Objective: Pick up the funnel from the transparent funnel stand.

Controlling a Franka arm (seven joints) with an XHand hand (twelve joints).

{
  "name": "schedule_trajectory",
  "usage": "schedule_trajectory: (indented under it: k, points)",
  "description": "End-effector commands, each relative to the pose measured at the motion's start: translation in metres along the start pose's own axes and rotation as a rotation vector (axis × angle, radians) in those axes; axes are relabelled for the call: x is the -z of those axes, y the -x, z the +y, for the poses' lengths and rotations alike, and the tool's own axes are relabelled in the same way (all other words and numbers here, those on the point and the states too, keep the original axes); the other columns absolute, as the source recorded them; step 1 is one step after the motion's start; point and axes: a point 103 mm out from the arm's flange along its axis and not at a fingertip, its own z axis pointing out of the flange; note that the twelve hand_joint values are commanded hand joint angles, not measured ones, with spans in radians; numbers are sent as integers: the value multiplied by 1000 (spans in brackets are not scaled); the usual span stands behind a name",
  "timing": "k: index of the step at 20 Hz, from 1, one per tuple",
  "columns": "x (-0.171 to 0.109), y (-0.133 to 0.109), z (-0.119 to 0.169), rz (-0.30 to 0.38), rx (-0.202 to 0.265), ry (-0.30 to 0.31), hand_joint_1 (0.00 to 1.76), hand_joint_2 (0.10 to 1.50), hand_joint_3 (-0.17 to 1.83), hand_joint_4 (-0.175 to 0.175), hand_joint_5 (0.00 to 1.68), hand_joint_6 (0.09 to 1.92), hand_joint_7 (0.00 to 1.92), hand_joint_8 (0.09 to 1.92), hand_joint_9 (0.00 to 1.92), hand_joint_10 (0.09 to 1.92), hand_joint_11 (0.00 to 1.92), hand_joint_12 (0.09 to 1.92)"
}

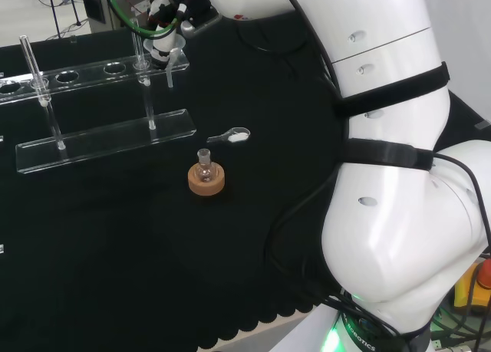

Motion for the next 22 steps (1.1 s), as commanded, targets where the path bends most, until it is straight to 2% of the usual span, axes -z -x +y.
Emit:
schedule_trajectory:
  k: [1, 11, 22]
  points:
    - [-1, 1, 2, 2, 0, 4, 618, 653, 452, -16, 7, 87, 0, 401, 54, 892, 284, 1472]
    - [-2, 3, 7, 0, -2, -3, 620, 662, 463, -16, 17, 87, 0, 416, 79, 891, 291, 1467]
    - [-5, 3, 13, -7, 2, -12, 630, 655, 512, -16, 73, 87, 6, 602, 215, 818, 356, 1435]
